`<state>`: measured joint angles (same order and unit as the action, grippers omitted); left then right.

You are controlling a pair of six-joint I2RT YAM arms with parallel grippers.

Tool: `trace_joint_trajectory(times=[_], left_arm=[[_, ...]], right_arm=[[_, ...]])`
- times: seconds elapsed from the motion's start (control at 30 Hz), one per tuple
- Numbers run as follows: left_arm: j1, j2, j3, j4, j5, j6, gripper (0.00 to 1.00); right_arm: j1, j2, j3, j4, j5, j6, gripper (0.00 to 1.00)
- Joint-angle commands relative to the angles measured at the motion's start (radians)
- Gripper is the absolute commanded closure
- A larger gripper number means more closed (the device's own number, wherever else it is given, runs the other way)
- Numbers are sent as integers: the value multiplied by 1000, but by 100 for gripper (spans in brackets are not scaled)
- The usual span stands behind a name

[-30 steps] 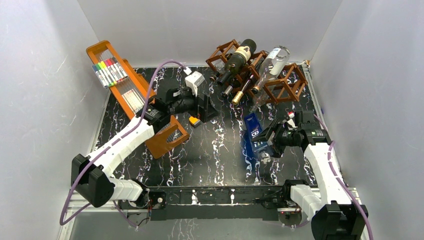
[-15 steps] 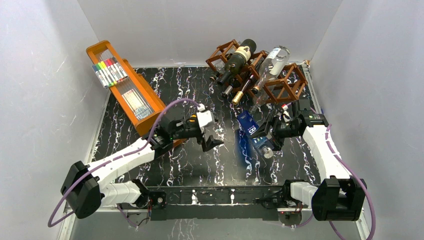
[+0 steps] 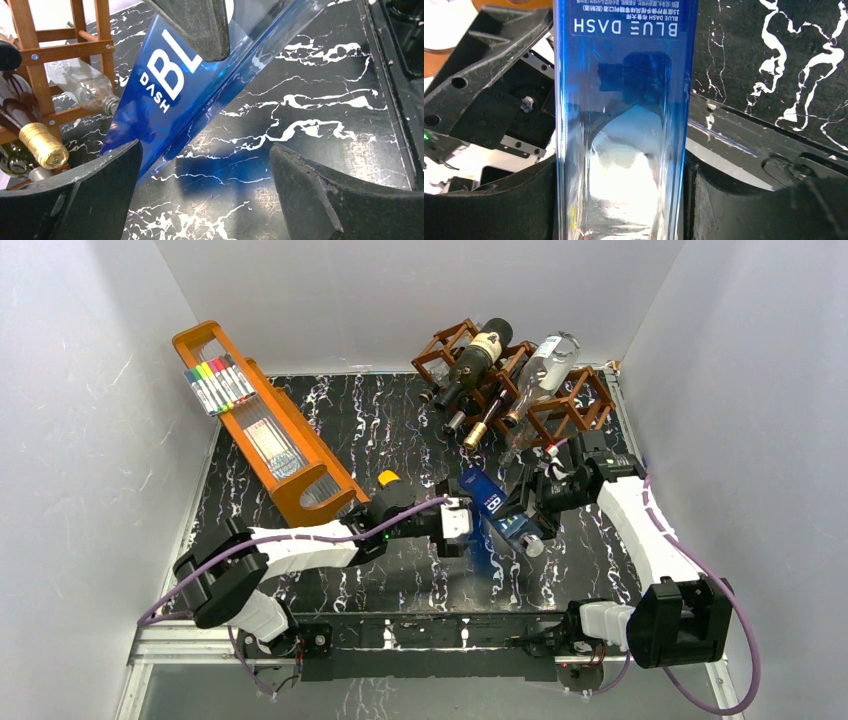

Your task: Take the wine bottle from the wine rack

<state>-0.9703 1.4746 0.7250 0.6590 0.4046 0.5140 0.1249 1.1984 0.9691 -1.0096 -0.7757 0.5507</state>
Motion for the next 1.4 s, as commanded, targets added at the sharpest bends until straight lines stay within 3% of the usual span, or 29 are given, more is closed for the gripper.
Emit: trace_joint_trajectory(times=[0.0, 0.1, 0.2, 0.27, 0.47, 0.6, 0.77, 0.87, 0.9, 0.93, 1.2, 1.37], left_arm=[[3, -18, 78, 9, 111, 104, 2], [5, 2, 153, -169, 223, 101, 2], [10, -21, 126, -129, 244, 37, 2], [11, 24, 193, -251, 316, 41, 2], [9, 105, 282, -335, 359, 58, 3], [10, 115, 277, -308, 359, 30, 13], [8, 92, 227, -268, 314, 8, 45], [8, 63, 172, -202, 278, -15, 60], [8, 44, 121, -132, 255, -46, 75], [8, 41, 109, -112, 251, -57, 78], [8, 36, 15, 56, 208, -117, 96], [8, 23, -30, 94, 194, -124, 98]], right_arm=[[68, 0, 133, -45, -40, -149, 100], [125, 7, 151, -65, -3, -183, 100], [208, 24, 186, -101, 78, -232, 100], [248, 25, 202, -89, 61, -239, 100], [297, 29, 218, -87, 66, -251, 100], [299, 29, 218, -79, 63, -256, 100], [299, 33, 221, -73, 60, -266, 99], [300, 32, 220, -71, 66, -267, 85], [300, 30, 221, -62, 69, -263, 72], [300, 29, 219, -56, 68, -259, 68], [300, 31, 224, -48, 133, -231, 31], [299, 17, 266, -63, 266, -204, 11]])
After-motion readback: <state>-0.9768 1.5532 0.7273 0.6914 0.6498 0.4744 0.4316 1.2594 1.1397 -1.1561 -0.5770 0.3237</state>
